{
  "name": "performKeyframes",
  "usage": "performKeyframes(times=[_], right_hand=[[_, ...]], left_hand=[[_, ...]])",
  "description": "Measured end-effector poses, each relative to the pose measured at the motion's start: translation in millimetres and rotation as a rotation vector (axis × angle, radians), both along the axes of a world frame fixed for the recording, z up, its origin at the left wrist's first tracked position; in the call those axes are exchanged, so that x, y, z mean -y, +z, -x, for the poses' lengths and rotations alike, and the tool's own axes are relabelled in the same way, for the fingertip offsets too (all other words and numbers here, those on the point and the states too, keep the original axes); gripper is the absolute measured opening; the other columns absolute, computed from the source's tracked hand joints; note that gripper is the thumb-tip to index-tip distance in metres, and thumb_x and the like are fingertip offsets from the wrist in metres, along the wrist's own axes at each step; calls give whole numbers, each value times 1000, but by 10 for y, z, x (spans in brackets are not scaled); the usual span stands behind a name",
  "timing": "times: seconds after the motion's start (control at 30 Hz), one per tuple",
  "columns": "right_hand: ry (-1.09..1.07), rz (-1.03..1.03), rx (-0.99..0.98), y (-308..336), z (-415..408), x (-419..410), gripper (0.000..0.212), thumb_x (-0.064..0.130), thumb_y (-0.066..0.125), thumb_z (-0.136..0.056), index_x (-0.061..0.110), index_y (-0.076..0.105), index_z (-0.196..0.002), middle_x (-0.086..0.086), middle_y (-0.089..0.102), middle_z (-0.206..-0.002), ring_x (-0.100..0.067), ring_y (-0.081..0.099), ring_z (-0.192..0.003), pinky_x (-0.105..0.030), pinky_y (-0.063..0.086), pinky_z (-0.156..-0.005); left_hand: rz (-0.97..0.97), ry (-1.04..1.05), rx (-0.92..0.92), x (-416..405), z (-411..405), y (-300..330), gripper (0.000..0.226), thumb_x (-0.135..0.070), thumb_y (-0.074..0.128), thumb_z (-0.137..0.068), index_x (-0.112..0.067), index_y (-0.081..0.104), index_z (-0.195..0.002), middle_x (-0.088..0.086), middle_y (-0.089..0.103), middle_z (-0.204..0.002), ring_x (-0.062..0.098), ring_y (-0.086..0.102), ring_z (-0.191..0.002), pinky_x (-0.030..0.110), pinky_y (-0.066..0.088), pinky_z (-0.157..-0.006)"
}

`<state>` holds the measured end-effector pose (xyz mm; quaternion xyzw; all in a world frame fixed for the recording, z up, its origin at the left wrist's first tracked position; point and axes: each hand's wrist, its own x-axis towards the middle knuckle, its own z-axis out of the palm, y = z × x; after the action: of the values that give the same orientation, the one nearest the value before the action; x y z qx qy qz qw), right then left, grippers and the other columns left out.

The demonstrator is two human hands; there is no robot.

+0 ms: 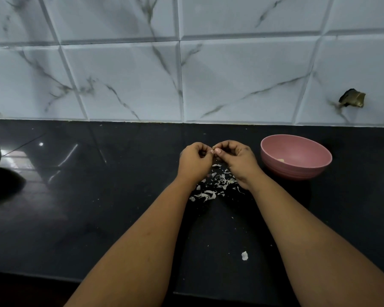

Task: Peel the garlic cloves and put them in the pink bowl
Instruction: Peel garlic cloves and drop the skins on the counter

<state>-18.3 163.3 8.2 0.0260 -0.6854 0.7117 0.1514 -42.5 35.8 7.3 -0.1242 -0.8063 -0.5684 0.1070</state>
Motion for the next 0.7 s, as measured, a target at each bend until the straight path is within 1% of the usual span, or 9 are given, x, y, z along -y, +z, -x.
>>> performKeyframes(times=[0.1,0.17,0.23,0.27,0.33,0.4,0.57,0.7], right_hand=[[21,16,8,-4,-9,5,10,-4,63,-88,4,67,-93,-6,69,-83,-3,64,-69,-16,52,-67],[34,32,6,3,-15,13,11,-4,62,-89,5,67,-91,-5,69,-83,-4,64,-70,-16,52,-68],[49,63,4,18,-23,22,14,-5,60,-89,8,66,-88,-5,68,-81,-5,63,-70,-17,52,-68],[58,84,2,29,-26,29,15,-5,59,-90,8,66,-88,-4,67,-80,-6,62,-69,-17,52,-68],[82,147,1,51,-35,45,17,-5,56,-92,9,65,-87,-4,65,-78,-7,61,-67,-18,53,-68],[111,220,5,72,-42,60,16,-4,54,-93,7,64,-88,-4,65,-78,-8,60,-65,-20,53,-66],[119,304,45,89,-56,61,15,-1,53,-95,7,64,-89,-3,66,-74,-9,60,-61,-20,53,-57],[97,319,72,86,-40,42,13,3,53,-96,7,65,-92,-5,65,-79,-9,62,-65,-23,55,-60]], left_hand=[[-39,-19,81,-3,33,-17,11,-17,62,-94,-10,68,-89,7,73,-85,23,71,-81,38,59,-75],[-79,-43,139,-10,43,-22,13,-17,59,-96,-9,67,-89,6,72,-83,18,68,-73,33,57,-68],[-169,-96,203,-18,29,-8,17,-15,56,-99,-9,65,-86,2,67,-74,7,59,-59,24,49,-58],[-233,-134,239,-22,19,5,20,-14,54,-100,-9,64,-83,1,63,-70,6,54,-56,21,46,-57],[-359,-212,312,-30,-3,37,26,-12,50,-101,-10,62,-78,1,59,-68,5,49,-56,17,42,-55],[-429,-262,352,-35,-21,58,28,-11,49,-102,-10,61,-77,1,58,-69,5,48,-57,16,42,-55],[-476,-291,333,-68,-61,58,23,-12,50,-102,-8,63,-84,1,61,-72,6,54,-59,16,46,-56],[-471,-282,293,-59,-57,57,23,-15,52,-101,-6,65,-85,3,63,-72,5,55,-57,18,47,-58]])
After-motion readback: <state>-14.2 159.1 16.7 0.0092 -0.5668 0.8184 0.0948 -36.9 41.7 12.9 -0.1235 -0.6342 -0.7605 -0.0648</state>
